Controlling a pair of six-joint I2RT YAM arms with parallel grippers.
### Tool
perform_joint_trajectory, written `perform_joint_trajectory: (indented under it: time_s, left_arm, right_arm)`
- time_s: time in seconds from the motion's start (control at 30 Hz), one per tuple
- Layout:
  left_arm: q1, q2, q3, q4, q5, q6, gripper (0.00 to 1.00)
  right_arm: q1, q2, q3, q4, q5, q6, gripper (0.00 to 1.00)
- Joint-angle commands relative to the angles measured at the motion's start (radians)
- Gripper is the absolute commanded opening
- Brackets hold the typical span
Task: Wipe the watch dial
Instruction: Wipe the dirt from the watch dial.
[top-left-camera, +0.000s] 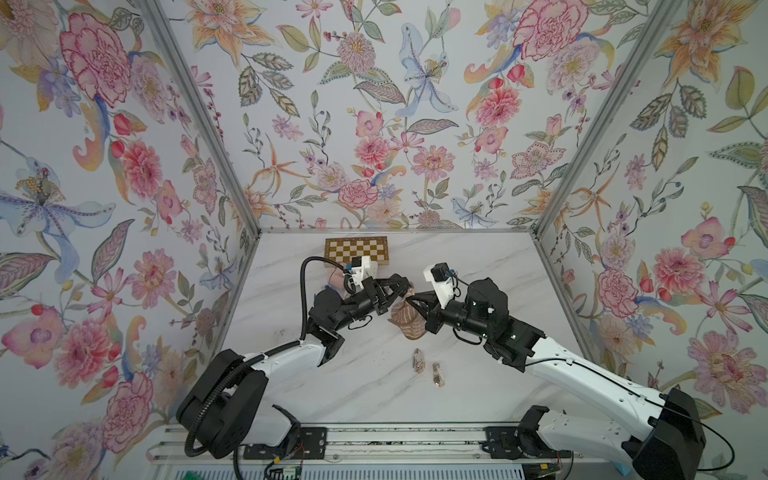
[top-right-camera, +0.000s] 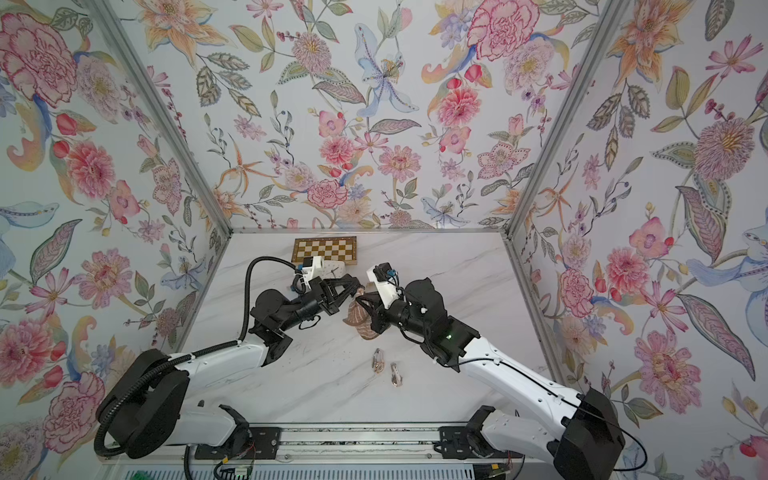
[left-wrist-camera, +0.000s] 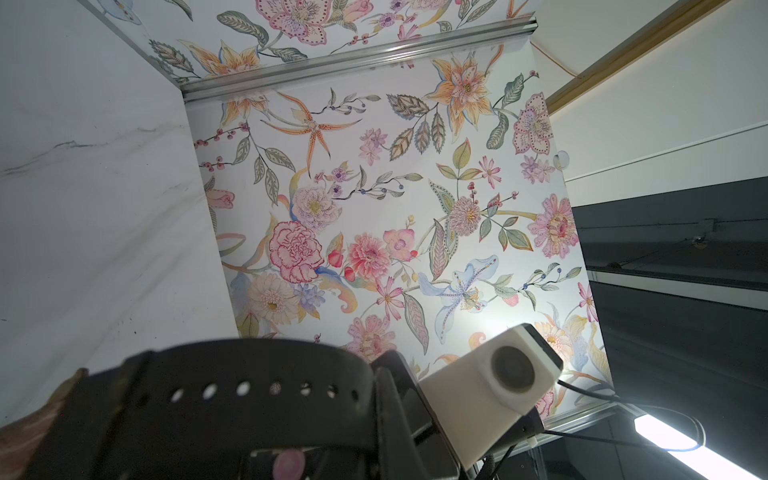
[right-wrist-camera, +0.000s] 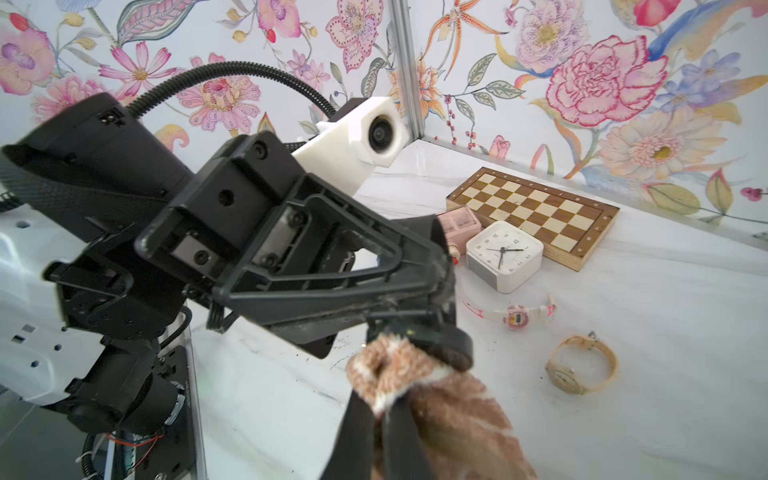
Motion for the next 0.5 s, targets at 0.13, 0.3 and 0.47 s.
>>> perform_joint_trajectory:
  time_s: [0.13, 0.3, 0.47]
  left_arm:
    - [-0.003, -0.028, -0.001, 0.011, 0.014, 0.025, 0.00]
    - [-0.004, -0.025, -0.002, 0.013, 0.011, 0.028, 0.00]
    - [-0.004, -0.020, 0.001, 0.025, 0.012, 0.020, 0.00]
  right_arm:
    - [-0.045, -0.016, -0.014, 0.030, 0.012, 0.004, 0.00]
    - [-0.046, -0.020, 0.003, 0.024, -0.003, 0.018, 0.00]
    - [0.015, 0.010, 0.037, 0.025, 0.003, 0.002, 0.00]
